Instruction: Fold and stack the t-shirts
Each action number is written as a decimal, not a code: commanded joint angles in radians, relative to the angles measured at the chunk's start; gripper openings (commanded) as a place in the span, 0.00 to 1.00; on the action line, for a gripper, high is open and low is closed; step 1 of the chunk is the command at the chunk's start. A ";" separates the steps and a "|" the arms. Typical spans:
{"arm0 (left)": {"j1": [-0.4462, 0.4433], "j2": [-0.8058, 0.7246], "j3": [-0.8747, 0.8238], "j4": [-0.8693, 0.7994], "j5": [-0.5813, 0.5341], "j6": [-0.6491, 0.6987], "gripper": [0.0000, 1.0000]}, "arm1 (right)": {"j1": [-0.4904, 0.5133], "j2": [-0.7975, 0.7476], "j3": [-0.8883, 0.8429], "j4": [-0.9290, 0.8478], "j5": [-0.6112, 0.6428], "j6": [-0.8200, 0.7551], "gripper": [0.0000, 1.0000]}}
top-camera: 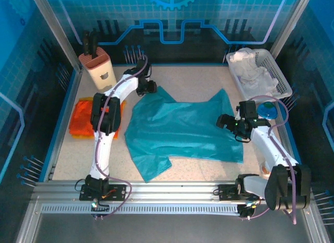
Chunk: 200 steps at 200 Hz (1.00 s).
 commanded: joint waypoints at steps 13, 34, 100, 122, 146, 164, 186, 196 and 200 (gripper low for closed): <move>-0.049 0.113 0.170 -0.050 -0.095 0.033 0.51 | 0.015 -0.031 -0.013 -0.032 -0.020 -0.006 0.98; -0.079 0.189 0.281 -0.108 -0.133 0.036 0.52 | 0.016 -0.039 -0.023 -0.030 -0.035 -0.004 0.98; -0.111 0.298 0.396 -0.206 -0.228 0.034 0.46 | 0.016 -0.021 -0.022 -0.027 -0.043 -0.006 0.99; -0.106 0.302 0.402 -0.215 -0.255 0.040 0.21 | 0.016 -0.017 -0.029 -0.022 -0.049 0.007 0.99; -0.076 0.298 0.434 -0.227 -0.250 0.032 0.00 | 0.028 -0.008 -0.044 -0.017 -0.045 0.036 0.99; -0.023 0.283 0.450 -0.225 -0.162 -0.031 0.00 | 0.045 0.009 -0.043 -0.042 0.017 0.058 0.99; 0.046 0.254 0.450 -0.198 -0.048 -0.116 0.00 | 0.055 0.028 -0.042 -0.047 0.024 0.061 0.98; 0.070 0.238 0.450 -0.180 -0.017 -0.141 0.00 | 0.059 0.029 -0.044 -0.046 0.026 0.064 0.99; 0.077 0.231 0.449 -0.171 -0.002 -0.153 0.00 | 0.059 0.029 -0.043 -0.046 0.026 0.065 0.99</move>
